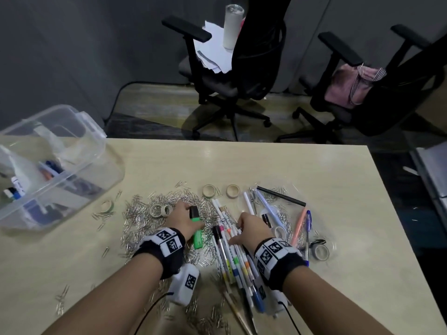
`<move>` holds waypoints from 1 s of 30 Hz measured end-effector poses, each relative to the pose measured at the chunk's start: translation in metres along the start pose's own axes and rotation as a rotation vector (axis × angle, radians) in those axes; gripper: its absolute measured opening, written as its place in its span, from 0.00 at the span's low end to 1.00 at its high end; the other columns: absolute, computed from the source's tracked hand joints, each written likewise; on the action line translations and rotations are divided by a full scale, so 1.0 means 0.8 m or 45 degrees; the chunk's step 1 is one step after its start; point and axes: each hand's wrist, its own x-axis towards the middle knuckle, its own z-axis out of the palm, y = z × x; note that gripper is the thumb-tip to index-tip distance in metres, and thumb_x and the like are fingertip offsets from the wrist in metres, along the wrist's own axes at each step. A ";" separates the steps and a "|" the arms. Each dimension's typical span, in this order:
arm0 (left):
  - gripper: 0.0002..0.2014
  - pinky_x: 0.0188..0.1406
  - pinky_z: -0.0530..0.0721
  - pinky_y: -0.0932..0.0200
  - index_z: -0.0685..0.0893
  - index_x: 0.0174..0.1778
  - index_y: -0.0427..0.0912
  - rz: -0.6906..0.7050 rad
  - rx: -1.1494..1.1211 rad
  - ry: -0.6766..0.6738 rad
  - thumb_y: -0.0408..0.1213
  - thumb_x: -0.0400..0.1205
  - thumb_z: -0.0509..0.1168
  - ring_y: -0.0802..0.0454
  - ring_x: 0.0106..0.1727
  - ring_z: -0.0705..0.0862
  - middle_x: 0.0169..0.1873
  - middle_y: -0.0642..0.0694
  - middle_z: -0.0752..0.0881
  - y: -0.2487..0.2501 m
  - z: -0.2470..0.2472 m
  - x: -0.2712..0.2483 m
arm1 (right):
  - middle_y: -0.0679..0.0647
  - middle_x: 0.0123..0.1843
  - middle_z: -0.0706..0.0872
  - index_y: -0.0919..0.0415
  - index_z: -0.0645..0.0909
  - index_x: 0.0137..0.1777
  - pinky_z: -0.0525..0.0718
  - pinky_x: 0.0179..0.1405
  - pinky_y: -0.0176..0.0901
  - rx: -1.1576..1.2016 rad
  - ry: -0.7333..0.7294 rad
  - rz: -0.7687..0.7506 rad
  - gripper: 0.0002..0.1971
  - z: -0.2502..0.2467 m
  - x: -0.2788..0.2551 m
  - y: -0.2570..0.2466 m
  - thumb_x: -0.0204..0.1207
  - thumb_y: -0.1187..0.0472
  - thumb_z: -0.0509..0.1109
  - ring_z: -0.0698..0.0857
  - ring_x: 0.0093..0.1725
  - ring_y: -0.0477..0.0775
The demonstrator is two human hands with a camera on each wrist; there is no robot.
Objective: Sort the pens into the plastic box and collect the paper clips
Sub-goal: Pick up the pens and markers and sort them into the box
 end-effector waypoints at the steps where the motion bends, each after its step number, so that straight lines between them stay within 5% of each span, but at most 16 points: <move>1: 0.17 0.34 0.79 0.61 0.73 0.50 0.45 0.012 -0.050 -0.034 0.41 0.74 0.75 0.54 0.39 0.80 0.43 0.49 0.82 -0.001 -0.001 -0.003 | 0.49 0.42 0.81 0.56 0.74 0.46 0.79 0.36 0.40 0.012 0.001 -0.001 0.20 0.001 0.002 -0.001 0.65 0.53 0.82 0.81 0.42 0.50; 5: 0.07 0.39 0.82 0.57 0.77 0.42 0.49 0.053 -0.209 -0.180 0.42 0.80 0.69 0.51 0.42 0.83 0.46 0.44 0.85 -0.006 -0.011 -0.014 | 0.52 0.44 0.84 0.57 0.77 0.45 0.83 0.43 0.41 0.040 0.014 -0.014 0.17 0.004 0.011 -0.008 0.67 0.53 0.81 0.82 0.44 0.51; 9: 0.08 0.55 0.83 0.50 0.75 0.52 0.47 -0.012 -0.327 -0.237 0.39 0.80 0.67 0.45 0.52 0.83 0.50 0.43 0.83 -0.011 -0.016 -0.021 | 0.51 0.42 0.84 0.59 0.80 0.46 0.85 0.48 0.43 0.211 0.102 -0.068 0.14 0.002 0.012 -0.008 0.68 0.54 0.80 0.83 0.43 0.50; 12: 0.13 0.50 0.82 0.50 0.71 0.60 0.39 -0.094 -0.387 -0.274 0.31 0.81 0.64 0.44 0.51 0.81 0.54 0.38 0.80 -0.017 -0.011 -0.029 | 0.49 0.44 0.80 0.59 0.79 0.50 0.81 0.42 0.38 0.223 0.154 -0.086 0.18 0.000 0.005 0.000 0.67 0.53 0.81 0.80 0.43 0.48; 16: 0.16 0.41 0.79 0.55 0.66 0.61 0.35 -0.146 -0.352 -0.327 0.26 0.80 0.61 0.46 0.45 0.77 0.45 0.40 0.74 -0.018 0.005 -0.042 | 0.52 0.53 0.80 0.56 0.78 0.54 0.85 0.54 0.44 0.114 0.208 -0.057 0.22 0.003 -0.006 0.012 0.65 0.50 0.81 0.82 0.48 0.50; 20: 0.11 0.32 0.80 0.57 0.76 0.50 0.36 -0.105 -0.317 -0.355 0.38 0.79 0.68 0.48 0.34 0.78 0.37 0.42 0.79 -0.014 0.025 -0.062 | 0.51 0.41 0.82 0.58 0.76 0.46 0.86 0.44 0.43 0.033 0.125 0.030 0.18 0.001 -0.015 0.018 0.66 0.50 0.81 0.81 0.37 0.48; 25: 0.15 0.44 0.87 0.49 0.81 0.44 0.37 -0.094 -0.178 -0.240 0.46 0.74 0.74 0.44 0.36 0.84 0.37 0.40 0.86 -0.011 0.042 -0.062 | 0.55 0.43 0.84 0.61 0.77 0.48 0.82 0.39 0.42 -0.120 0.018 0.047 0.18 0.005 -0.018 0.009 0.70 0.49 0.78 0.83 0.41 0.53; 30: 0.17 0.28 0.80 0.61 0.80 0.45 0.39 -0.077 0.013 -0.152 0.48 0.74 0.75 0.51 0.33 0.82 0.36 0.45 0.83 0.001 0.045 -0.055 | 0.54 0.44 0.83 0.60 0.76 0.46 0.84 0.45 0.45 -0.072 0.016 0.020 0.17 0.014 -0.007 0.002 0.69 0.50 0.78 0.83 0.44 0.54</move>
